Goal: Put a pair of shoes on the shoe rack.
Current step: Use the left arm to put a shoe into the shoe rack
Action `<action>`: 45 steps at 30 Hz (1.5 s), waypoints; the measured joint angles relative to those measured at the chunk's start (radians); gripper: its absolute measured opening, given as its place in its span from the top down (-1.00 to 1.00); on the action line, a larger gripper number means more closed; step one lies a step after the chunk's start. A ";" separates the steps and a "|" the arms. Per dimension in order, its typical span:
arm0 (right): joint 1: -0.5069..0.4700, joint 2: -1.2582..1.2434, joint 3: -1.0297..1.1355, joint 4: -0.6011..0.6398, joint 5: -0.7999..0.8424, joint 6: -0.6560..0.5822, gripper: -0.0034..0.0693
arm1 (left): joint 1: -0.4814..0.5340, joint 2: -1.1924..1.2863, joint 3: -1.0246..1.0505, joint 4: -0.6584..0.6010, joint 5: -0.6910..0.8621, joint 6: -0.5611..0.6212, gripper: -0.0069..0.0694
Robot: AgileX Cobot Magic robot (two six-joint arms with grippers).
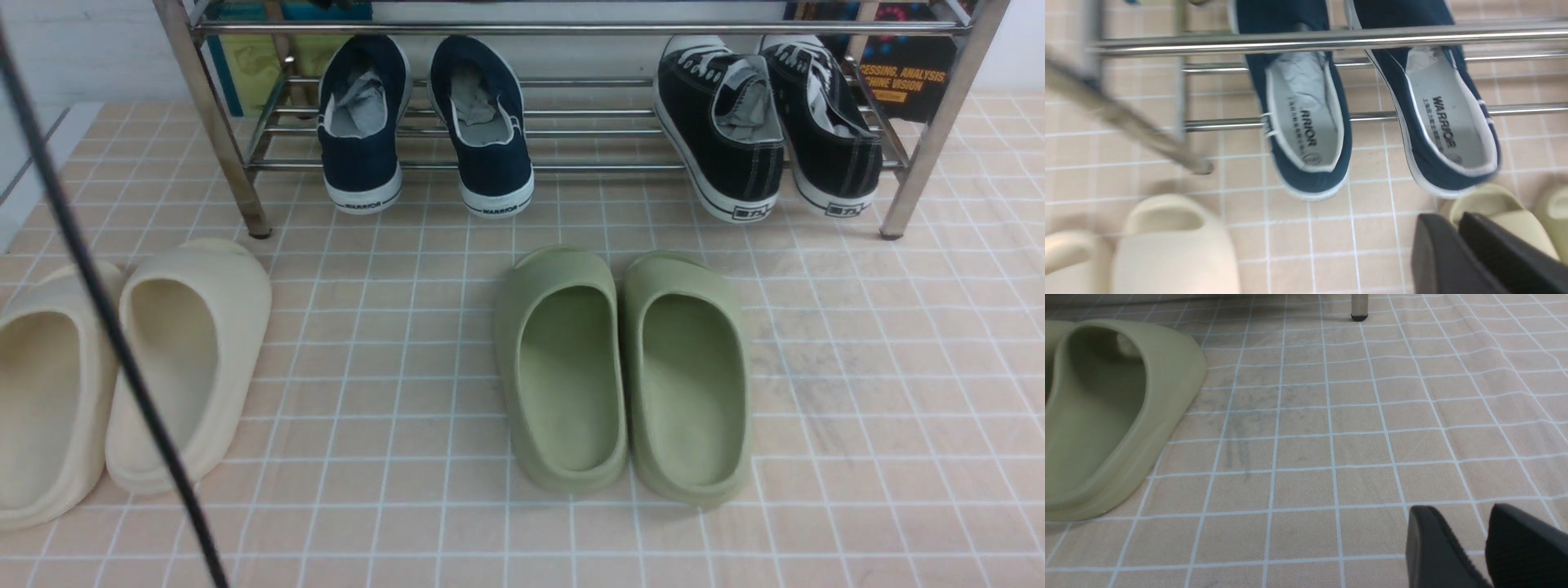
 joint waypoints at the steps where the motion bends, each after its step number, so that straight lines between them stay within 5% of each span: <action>1: 0.000 0.000 0.000 0.000 0.000 0.000 0.25 | 0.000 -0.066 0.055 -0.008 -0.020 0.002 0.70; 10: 0.000 0.000 0.000 0.000 0.000 0.000 0.25 | 0.000 -0.512 0.706 -0.101 -0.334 0.001 0.79; 19: 0.000 0.000 0.000 0.000 0.000 0.000 0.25 | -0.001 -0.593 1.220 -0.148 -0.611 -0.001 0.79; 29: 0.000 0.000 0.000 0.000 0.000 0.000 0.25 | -0.106 -0.804 1.472 -0.166 -0.890 0.203 0.77; 45: 0.000 0.000 0.000 0.000 0.000 0.000 0.25 | -0.175 -1.111 1.756 -0.146 -1.035 0.187 0.76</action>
